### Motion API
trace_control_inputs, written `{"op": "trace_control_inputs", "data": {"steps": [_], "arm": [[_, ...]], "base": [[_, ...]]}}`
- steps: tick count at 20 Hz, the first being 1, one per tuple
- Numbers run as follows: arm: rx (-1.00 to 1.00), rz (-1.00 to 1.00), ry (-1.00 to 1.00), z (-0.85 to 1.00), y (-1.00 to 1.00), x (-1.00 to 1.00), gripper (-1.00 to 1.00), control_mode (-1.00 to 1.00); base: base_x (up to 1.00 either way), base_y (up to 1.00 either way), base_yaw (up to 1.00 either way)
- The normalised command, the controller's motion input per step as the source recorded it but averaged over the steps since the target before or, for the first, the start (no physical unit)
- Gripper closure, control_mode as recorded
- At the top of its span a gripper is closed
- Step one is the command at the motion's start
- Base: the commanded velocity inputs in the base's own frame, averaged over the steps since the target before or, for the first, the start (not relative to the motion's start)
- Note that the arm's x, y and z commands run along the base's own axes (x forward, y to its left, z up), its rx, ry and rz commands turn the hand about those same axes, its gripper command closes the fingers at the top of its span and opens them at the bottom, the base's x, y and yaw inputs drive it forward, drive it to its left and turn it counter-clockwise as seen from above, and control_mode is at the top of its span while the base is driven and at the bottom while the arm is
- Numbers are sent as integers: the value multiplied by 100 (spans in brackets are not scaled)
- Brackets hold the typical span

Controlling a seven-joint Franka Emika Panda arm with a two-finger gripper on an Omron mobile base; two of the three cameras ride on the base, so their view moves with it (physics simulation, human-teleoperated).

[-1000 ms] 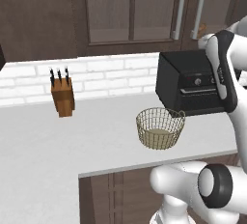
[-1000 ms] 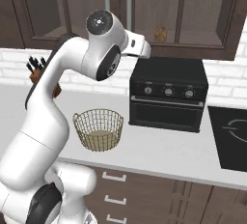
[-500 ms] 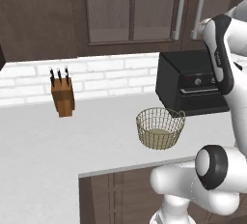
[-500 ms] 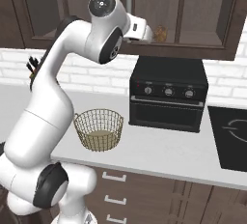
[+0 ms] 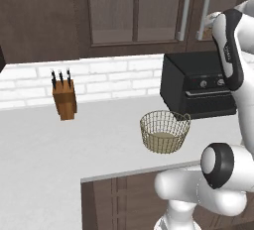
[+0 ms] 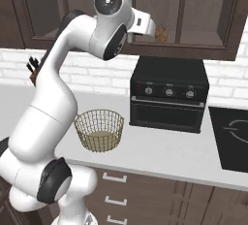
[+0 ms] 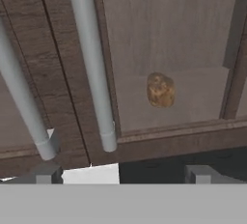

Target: Open the cabinet, pick up the bread from the cabinet and place it in the basket. Then move the basket to the dining counter.

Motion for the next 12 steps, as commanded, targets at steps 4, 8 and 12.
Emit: {"op": "trace_control_inputs", "data": {"steps": [4,8,12], "arm": [[0,0,-3,0,1,38,-100,-100],[0,1,0,0,3,35,-100,-100],[0,3,0,0,1,15,-100,-100]], "base": [[0,0,0],[0,0,0],[0,0,0]]}}
